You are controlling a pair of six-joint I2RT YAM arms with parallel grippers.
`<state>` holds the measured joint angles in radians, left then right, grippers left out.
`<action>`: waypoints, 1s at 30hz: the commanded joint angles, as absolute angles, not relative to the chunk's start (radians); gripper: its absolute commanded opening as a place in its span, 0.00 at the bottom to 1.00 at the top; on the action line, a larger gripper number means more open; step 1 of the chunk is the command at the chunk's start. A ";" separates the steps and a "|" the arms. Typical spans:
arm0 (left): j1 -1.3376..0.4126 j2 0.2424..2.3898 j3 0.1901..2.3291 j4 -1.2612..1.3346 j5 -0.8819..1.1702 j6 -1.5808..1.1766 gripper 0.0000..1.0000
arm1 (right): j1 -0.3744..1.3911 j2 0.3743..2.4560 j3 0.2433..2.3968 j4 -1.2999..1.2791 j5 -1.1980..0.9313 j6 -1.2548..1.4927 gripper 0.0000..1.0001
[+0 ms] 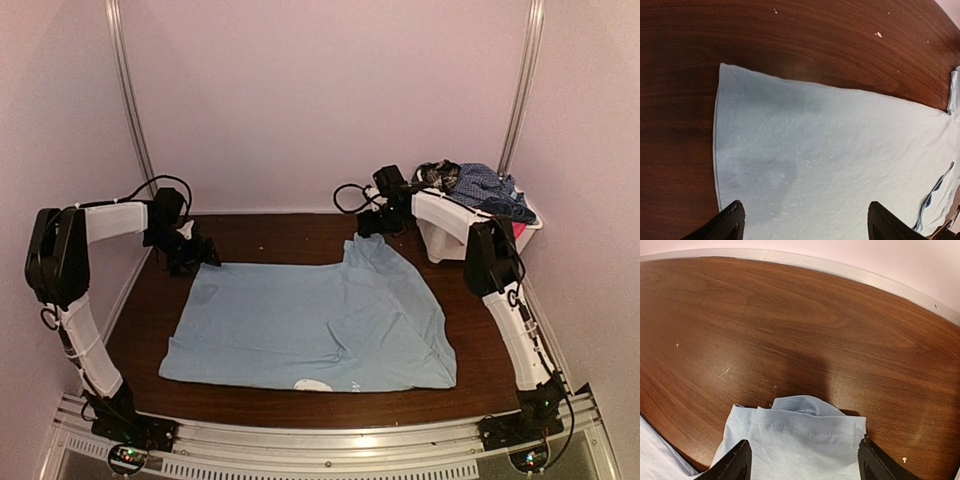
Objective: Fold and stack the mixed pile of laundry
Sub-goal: Adjust the 1/3-folded T-shirt at the center of the board.
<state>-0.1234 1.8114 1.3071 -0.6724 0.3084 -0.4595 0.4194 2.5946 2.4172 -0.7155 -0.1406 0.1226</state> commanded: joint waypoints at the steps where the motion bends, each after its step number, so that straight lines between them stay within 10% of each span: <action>1: -0.113 1.886 1.385 -0.615 0.305 -0.379 0.85 | 0.418 2.466 2.408 -0.757 -0.098 0.116 0.75; 12: -0.114 2.018 1.439 -0.577 0.364 -0.330 0.62 | 0.423 2.297 2.032 -0.760 -0.281 0.187 0.46; 30: -0.064 1.946 1.211 -0.638 0.123 -0.423 0.45 | 0.399 2.339 1.855 -0.800 -0.277 0.215 0.36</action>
